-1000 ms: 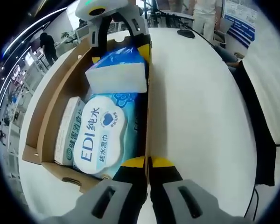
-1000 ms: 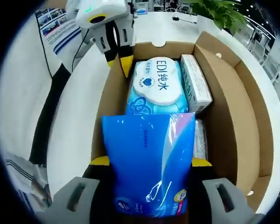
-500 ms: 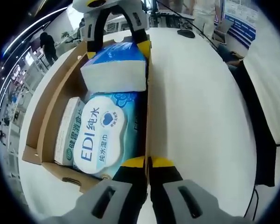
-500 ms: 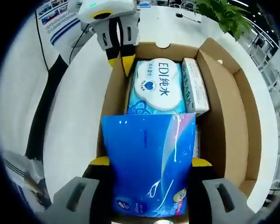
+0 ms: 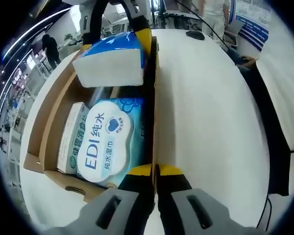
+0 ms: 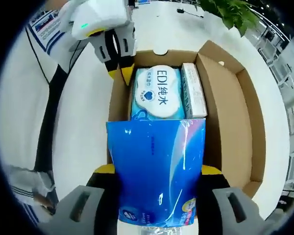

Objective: Operate the shoe box by opening the lid, removing the specified soft item, and placing it in the target area until the item is outside and the box remains undamaged.

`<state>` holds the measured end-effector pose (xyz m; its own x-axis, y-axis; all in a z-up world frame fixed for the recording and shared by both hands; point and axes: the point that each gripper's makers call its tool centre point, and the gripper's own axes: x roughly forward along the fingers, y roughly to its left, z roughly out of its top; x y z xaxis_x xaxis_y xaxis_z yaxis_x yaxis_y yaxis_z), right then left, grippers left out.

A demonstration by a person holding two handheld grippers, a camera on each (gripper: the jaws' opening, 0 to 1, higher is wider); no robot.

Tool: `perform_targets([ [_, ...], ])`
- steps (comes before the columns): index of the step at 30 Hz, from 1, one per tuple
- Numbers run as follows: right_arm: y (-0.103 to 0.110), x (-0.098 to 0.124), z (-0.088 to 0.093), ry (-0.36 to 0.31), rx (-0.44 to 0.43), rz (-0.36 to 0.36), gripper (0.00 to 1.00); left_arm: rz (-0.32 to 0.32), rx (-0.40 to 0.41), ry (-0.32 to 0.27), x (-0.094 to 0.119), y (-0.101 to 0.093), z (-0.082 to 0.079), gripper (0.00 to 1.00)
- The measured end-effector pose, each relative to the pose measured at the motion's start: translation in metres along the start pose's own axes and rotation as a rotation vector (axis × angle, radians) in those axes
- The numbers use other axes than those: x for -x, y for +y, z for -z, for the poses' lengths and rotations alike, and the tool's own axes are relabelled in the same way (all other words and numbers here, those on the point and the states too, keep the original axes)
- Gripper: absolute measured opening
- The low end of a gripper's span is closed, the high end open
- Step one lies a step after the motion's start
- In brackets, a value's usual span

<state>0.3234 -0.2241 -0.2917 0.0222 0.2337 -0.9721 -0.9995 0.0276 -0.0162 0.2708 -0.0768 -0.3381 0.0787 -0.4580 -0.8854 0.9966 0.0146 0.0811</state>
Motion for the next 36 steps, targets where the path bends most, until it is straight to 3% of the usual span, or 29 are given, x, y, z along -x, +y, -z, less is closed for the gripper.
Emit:
perform_targets([
  [1, 0.002, 0.001, 0.004, 0.024, 0.004, -0.01, 0.6, 0.0, 0.0, 0.0, 0.0, 0.0, 0.0, 0.01],
  [13, -0.002, 0.027, -0.001, 0.029, -0.008, -0.021, 0.6, -0.001, -0.005, -0.003, 0.0, 0.0, 0.001, 0.01],
  [26, 0.006, 0.03, 0.001, 0.05, -0.029, -0.039, 0.6, 0.002, 0.001, 0.002, 0.0, 0.0, 0.002, 0.01],
  [31, 0.009, 0.031, 0.011, 0.112, -0.001, -0.043, 0.6, 0.001, 0.003, 0.001, 0.001, 0.0, 0.002, 0.01],
  [36, 0.012, 0.033, 0.019, 0.115, -0.004, -0.047, 0.6, 0.0, 0.001, 0.001, 0.001, 0.0, 0.002, 0.01],
])
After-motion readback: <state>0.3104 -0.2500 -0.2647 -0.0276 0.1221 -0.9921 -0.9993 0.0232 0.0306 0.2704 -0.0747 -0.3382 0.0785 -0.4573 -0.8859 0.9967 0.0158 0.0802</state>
